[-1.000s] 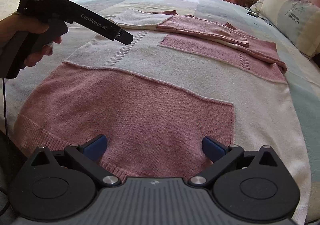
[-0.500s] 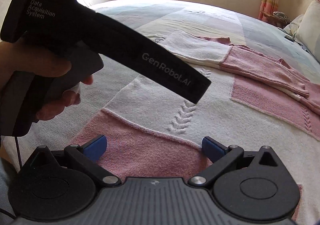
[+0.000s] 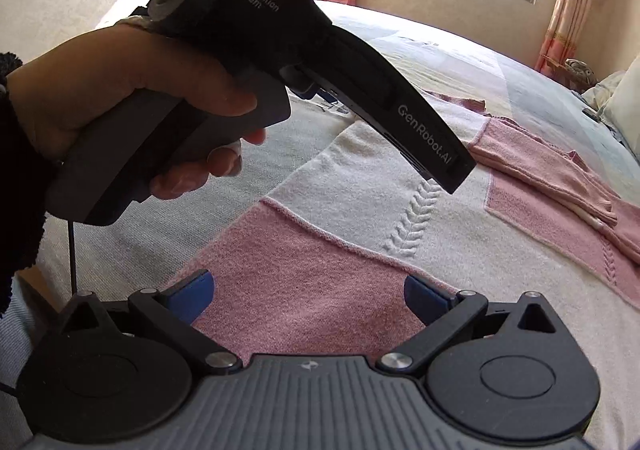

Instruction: Fold clothes

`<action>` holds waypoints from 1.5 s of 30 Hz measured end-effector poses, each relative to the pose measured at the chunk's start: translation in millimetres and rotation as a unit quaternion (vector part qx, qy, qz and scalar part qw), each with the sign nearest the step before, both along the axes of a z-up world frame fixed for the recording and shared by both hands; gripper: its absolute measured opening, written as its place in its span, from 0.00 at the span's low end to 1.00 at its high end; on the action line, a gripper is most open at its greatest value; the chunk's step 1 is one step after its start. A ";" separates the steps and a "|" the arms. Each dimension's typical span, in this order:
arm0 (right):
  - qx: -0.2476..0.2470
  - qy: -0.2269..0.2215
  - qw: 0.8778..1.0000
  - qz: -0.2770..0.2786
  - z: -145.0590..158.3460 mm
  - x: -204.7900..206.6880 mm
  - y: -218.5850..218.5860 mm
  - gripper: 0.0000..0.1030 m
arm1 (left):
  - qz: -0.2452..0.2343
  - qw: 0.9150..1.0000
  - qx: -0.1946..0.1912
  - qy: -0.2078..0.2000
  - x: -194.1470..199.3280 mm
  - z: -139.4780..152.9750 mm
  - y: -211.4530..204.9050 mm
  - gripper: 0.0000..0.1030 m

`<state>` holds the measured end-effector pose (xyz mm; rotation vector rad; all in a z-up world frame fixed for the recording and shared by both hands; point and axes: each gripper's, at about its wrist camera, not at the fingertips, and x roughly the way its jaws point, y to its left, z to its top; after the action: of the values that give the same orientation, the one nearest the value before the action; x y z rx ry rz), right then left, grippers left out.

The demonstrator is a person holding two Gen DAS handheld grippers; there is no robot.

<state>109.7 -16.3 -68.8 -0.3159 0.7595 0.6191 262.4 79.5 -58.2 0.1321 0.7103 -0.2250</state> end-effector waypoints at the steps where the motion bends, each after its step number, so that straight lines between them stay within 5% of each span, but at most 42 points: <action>1: -0.004 0.006 1.000 0.002 -3.7 -1.1 4.0 1.00 | 0.000 1.000 0.001 0.000 0.5 0.0 0.1 0.99; 7: -0.012 0.006 0.999 0.038 6.3 -26.4 -10.2 1.00 | 0.002 1.000 -0.010 -0.002 1.6 2.9 1.1 1.00; 15: -0.001 0.025 0.999 -0.039 -7.9 -28.3 -64.7 1.00 | -0.034 0.999 -0.005 -0.001 -2.5 1.9 -18.2 0.99; 23: 0.034 0.015 0.998 -0.049 -6.3 -50.8 -95.5 1.00 | -0.055 0.998 0.010 -0.001 -5.3 -1.1 -34.9 0.99; 28: 0.056 -0.027 0.989 -0.135 14.1 -30.9 -149.2 1.00 | -0.065 0.998 0.015 0.002 -5.0 -3.8 -41.8 0.99; 34: 0.049 0.028 0.959 -0.279 -12.9 -7.6 -221.2 1.00 | -0.074 0.997 0.025 0.006 -3.3 -8.1 -50.8 0.99; 39: 0.040 0.027 0.961 -0.274 -15.5 -30.1 -237.0 1.00 | -0.071 0.997 0.024 0.008 0.5 -9.7 -53.8 0.99; 45: 0.101 -0.015 0.962 -0.252 11.1 1.2 -242.9 1.00 | -0.067 0.998 0.014 0.007 5.3 -9.7 -52.6 0.99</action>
<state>110.9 -259.2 -57.7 0.0609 0.7041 0.2056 267.7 26.9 -67.9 0.2061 0.7202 -0.3442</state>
